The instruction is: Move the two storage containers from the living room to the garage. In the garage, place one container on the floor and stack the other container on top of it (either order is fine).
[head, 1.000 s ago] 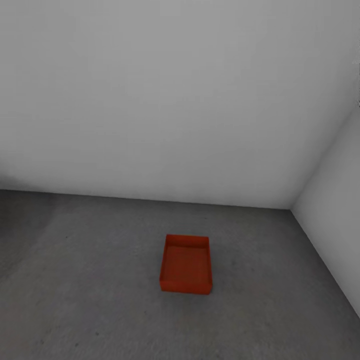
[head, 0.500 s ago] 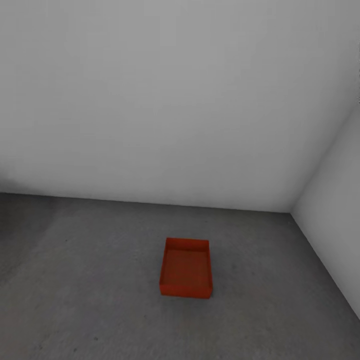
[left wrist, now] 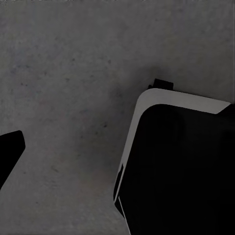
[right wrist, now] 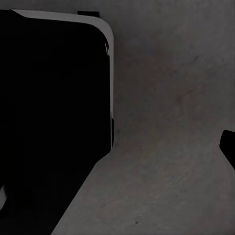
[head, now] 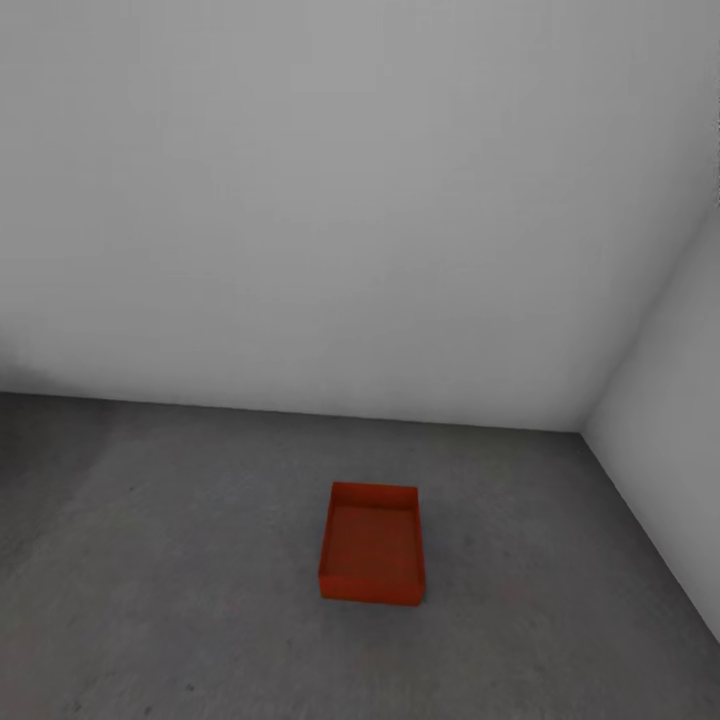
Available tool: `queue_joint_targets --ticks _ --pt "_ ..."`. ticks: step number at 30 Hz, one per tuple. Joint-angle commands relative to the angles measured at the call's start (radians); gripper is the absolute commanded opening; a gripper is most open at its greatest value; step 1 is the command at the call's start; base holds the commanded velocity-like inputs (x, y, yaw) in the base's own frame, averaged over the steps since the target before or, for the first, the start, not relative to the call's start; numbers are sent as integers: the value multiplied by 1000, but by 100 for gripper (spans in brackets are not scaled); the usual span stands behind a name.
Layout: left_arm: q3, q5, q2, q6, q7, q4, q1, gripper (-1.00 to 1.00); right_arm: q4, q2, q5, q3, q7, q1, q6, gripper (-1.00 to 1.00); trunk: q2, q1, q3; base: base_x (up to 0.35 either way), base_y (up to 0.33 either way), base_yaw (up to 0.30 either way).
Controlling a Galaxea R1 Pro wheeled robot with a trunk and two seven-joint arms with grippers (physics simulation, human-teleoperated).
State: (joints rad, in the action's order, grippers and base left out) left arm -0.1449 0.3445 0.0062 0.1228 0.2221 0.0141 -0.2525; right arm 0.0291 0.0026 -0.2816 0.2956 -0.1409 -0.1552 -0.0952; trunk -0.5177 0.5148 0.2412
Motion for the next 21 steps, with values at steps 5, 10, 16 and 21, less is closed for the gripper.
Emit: queue_joint_targets --ticks 5,10,16,21 --pt "-8 8 0 3 3 0 -1 100 3 0 -9 9 0 -1 -6 100 -1 0 -6 0 0 0" --pt "-8 8 0 3 2 0 -1 100 3 1 -8 10 0 -1 -7 100 -1 0 -14 0 0 0" --pt "-8 8 0 2 3 0 -1 100 3 2 -9 10 0 -1 -6 100 -1 0 -24 0 0 0" --pt "-8 8 0 2 2 0 -1 100 3 2 -9 10 0 -1 -7 100 -1 0 -32 0 0 0"
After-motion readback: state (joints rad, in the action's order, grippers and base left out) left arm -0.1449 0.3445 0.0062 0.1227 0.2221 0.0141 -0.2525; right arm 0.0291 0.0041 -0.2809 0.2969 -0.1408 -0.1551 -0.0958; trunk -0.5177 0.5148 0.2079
